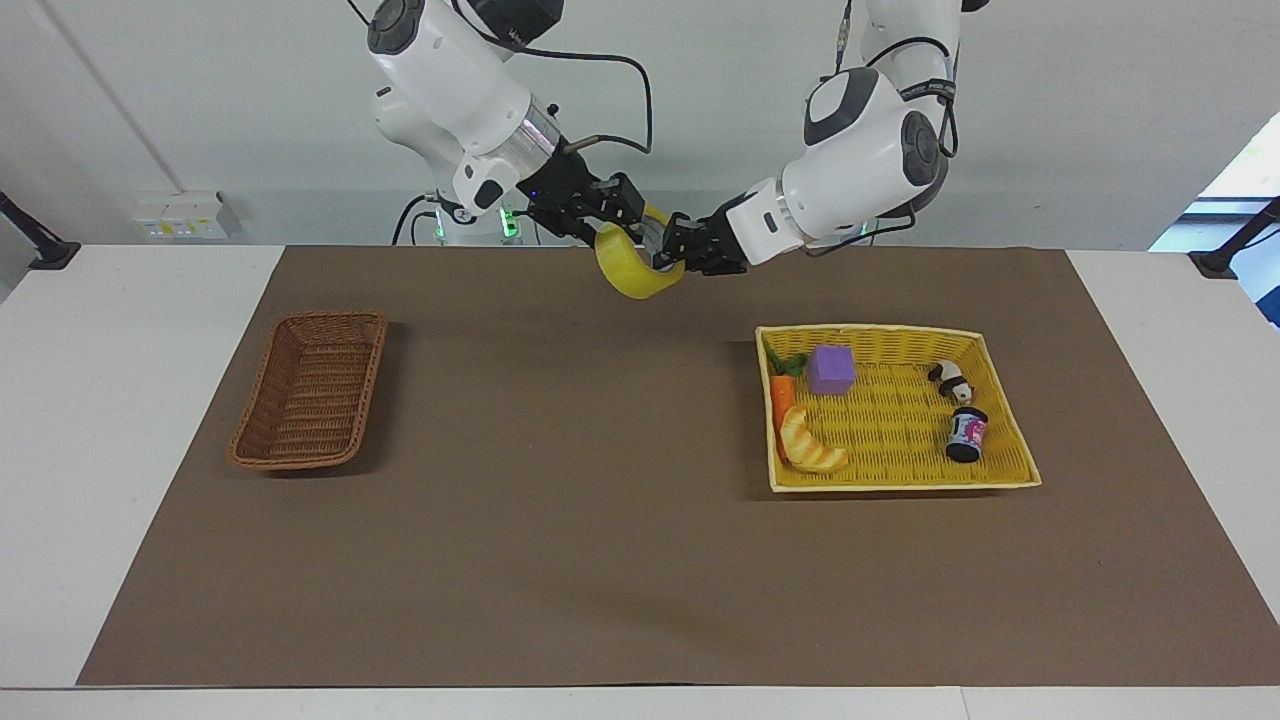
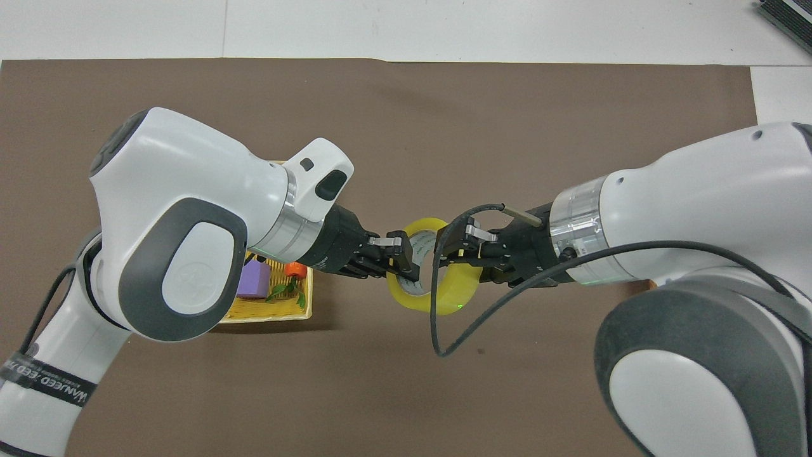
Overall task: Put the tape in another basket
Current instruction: 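Grasp the tape with the right gripper while the left gripper releases it, then carry the tape with the right gripper while the left gripper withdraws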
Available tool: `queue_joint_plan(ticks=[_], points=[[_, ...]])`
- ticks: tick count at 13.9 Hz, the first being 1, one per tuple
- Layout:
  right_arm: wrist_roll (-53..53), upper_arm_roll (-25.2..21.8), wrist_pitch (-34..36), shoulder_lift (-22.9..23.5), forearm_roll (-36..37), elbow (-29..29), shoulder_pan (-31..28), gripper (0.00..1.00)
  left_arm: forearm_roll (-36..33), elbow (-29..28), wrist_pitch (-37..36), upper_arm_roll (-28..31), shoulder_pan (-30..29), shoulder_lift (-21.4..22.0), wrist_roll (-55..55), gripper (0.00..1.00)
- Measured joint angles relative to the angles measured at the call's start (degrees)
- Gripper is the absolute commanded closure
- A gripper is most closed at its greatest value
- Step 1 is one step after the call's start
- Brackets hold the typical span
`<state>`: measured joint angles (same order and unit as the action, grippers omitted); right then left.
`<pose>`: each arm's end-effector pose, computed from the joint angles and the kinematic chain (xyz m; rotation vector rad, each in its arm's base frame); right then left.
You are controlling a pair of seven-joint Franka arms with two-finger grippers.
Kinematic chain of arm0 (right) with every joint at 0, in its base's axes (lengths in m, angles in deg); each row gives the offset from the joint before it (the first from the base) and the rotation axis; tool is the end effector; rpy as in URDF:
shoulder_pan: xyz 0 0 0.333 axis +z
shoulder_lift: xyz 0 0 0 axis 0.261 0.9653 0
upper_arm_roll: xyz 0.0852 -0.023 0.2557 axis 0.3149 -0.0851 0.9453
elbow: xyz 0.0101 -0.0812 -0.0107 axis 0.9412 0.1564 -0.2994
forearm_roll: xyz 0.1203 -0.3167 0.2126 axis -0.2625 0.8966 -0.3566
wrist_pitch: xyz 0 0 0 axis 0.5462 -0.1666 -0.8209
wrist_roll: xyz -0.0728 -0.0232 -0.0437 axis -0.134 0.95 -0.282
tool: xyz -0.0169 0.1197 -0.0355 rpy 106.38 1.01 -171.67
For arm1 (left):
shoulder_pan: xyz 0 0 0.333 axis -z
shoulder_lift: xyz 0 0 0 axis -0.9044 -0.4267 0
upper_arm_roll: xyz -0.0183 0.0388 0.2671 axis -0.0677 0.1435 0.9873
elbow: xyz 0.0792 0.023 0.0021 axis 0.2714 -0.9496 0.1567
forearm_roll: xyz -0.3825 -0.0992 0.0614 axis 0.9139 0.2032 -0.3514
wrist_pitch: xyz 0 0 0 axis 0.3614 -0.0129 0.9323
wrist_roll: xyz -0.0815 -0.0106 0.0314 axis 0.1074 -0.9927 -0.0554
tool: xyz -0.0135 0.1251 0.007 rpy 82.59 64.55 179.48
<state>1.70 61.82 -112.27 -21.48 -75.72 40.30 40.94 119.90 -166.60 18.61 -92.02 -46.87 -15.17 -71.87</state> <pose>0.5135 0.2562 0.5319 -2.5559 0.3841 0.2334 0.4936 -0.3522 0.4753 2.3977 -0.0738 -0.3811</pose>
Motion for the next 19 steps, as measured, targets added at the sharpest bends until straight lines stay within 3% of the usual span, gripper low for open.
queue_joint_plan(ticks=[1,2,3,4,9,13,16,19], points=[[0.0,0.0,0.0,0.0,0.0,0.0,0.0,1.00,0.1,0.0,0.0,0.0,0.0,0.0,0.0,1.00],[0.0,0.0,0.0,0.0,0.0,0.0,0.0,1.00,0.2,0.0,0.0,0.0,0.0,0.0,0.0,0.92],[0.0,0.0,0.0,0.0,0.0,0.0,0.0,1.00,0.2,0.0,0.0,0.0,0.0,0.0,0.0,0.38],[0.1,0.0,0.0,0.0,0.0,0.0,0.0,1.00,0.2,0.0,0.0,0.0,0.0,0.0,0.0,0.00],[0.8,-0.2,0.1,0.4,0.3,0.5,-0.1,1.00,0.8,0.4,0.1,1.4,-0.5,1.3,0.2,0.00],[0.5,-0.3,0.7,0.4,4.1,0.5,-1.4,1.00,0.3,0.4,-0.9,2.2,-5.5,2.1,0.3,0.00],[-4.2,-0.4,3.0,0.4,10.0,0.6,-5.8,1.00,-8.2,1.4,-2.6,2.4,-9.2,2.4,-0.2,0.00],[-14.1,-0.8,5.2,0.4,14.6,2.0,-14.0,1.00,-17.3,2.9,-4.3,2.5,-11.3,2.8,-0.1,0.00]])
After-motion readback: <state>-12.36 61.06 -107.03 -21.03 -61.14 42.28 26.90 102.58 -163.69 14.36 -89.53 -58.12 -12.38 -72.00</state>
